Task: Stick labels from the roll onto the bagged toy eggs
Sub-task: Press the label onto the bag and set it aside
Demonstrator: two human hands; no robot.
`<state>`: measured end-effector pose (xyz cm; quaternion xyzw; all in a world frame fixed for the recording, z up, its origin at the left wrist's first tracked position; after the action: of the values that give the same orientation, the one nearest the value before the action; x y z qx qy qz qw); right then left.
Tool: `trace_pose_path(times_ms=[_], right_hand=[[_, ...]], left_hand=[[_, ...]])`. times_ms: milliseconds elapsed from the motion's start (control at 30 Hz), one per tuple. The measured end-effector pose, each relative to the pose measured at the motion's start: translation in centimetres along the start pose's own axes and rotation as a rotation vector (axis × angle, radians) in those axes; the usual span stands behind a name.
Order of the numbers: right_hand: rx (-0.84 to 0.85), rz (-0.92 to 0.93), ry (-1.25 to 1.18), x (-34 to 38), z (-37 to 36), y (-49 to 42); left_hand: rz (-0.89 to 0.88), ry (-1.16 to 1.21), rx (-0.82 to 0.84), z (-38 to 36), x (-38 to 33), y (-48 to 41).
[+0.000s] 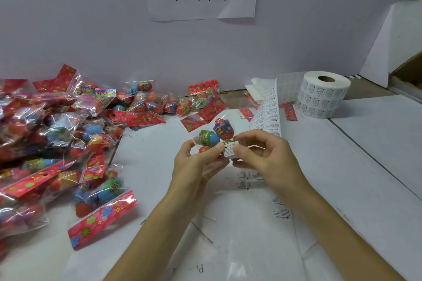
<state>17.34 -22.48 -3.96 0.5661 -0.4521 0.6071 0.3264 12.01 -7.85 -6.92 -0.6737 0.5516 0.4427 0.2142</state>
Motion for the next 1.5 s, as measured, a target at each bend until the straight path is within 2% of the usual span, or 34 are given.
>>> trace_pose_path(times_ms=[200,333,433,600,1067,1233,1333,1400,1500], right_hand=[[0.074,0.048,0.101,0.2,-0.6,0.2],[0.027,-0.051,0.063,-0.2,0.4,-0.2],[0.032,-0.033,0.042,0.1,0.3,-0.4],[0.018,-0.014,0.028,0.3,0.8,-0.5],[-0.031,-0.033,0.061,-0.2,1.7,-0.7],[-0.099,-0.051,0.000,-0.5,2.2,-0.8],[-0.154,-0.019,-0.081,0.0,2.9,-0.9],[-0.107,0.024,-0.126,0.5,3.0,-1.1],[0.073,0.070,-0.115,1.2,2.1,-1.1]], left_hand=[[0.081,0.026,0.020,0.5,0.5,-0.3],[-0.095,-0.272,-0.030,0.5,-0.9,-0.3],[-0.173,-0.412,0.015,-0.4,-1.2,0.1],[-0.121,-0.425,0.137,-1.7,-0.8,0.8],[-0.141,-0.503,0.128,-1.3,-0.7,0.7],[-0.076,-0.435,0.145,-1.4,0.1,0.6],[0.045,-0.355,0.100,-1.1,0.6,0.5],[0.161,-0.240,0.064,-0.9,1.1,0.6],[0.256,-0.135,0.100,-1.0,1.5,0.7]])
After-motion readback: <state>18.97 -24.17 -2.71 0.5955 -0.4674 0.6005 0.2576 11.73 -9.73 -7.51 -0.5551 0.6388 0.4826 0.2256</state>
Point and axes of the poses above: each hand's wrist, its own y-axis away from the middle knuckle, its own z-axis out of the back of the hand, x = y × z, the point moved 8 cm from there along -y, towards the middle knuckle, and after that the axes turned 1 degree about z, right-handed, at the moved point
